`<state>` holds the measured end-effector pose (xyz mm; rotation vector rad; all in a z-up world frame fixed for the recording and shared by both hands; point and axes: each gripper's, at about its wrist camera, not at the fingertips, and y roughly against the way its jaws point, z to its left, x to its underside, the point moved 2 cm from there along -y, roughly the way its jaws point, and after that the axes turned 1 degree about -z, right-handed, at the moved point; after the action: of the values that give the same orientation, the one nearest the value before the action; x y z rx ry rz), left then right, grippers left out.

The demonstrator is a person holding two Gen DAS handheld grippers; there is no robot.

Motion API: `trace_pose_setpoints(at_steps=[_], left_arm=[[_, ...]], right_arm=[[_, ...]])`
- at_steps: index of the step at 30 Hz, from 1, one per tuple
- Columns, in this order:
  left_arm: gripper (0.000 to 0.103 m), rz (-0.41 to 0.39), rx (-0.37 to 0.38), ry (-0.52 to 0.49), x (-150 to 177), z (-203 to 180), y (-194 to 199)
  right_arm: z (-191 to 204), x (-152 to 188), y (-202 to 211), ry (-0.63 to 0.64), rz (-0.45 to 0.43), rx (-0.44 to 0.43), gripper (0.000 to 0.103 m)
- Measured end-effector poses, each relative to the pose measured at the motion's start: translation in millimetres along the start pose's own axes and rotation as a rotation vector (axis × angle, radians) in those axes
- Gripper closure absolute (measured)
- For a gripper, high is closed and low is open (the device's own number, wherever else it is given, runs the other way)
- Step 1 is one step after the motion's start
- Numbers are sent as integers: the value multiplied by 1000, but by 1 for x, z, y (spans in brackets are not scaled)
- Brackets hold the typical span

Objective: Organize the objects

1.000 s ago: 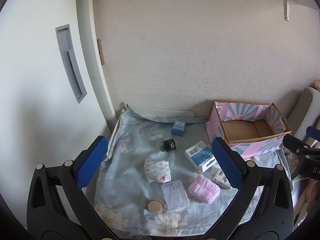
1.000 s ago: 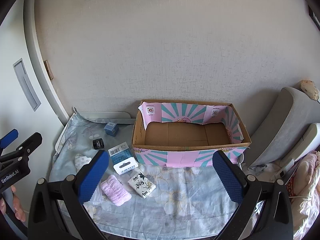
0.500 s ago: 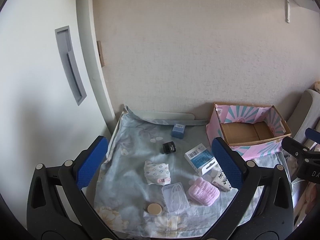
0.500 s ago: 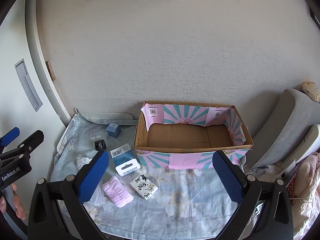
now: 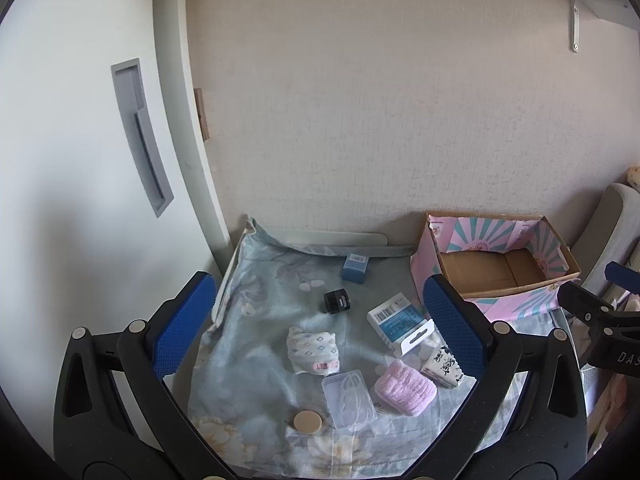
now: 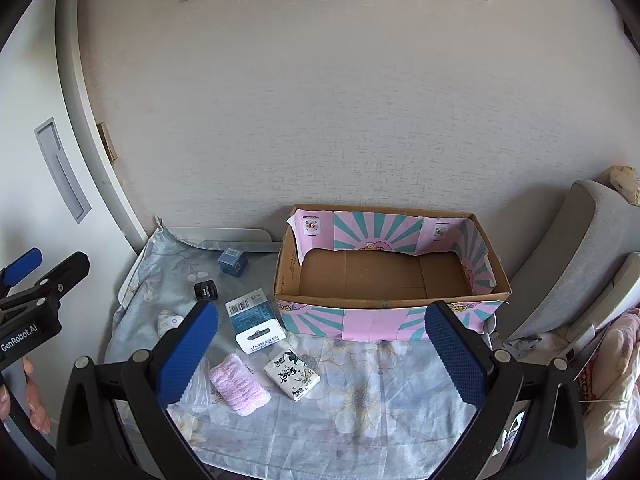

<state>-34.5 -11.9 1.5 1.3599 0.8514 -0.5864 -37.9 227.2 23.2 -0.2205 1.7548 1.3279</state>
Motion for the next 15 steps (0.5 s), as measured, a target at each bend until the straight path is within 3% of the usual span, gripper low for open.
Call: trace_pose_setpoints(at_steps=[15], left_arm=[[0, 7, 1, 1, 0, 2, 1]], right_arm=[[2, -2, 2, 24, -8, -35, 0]])
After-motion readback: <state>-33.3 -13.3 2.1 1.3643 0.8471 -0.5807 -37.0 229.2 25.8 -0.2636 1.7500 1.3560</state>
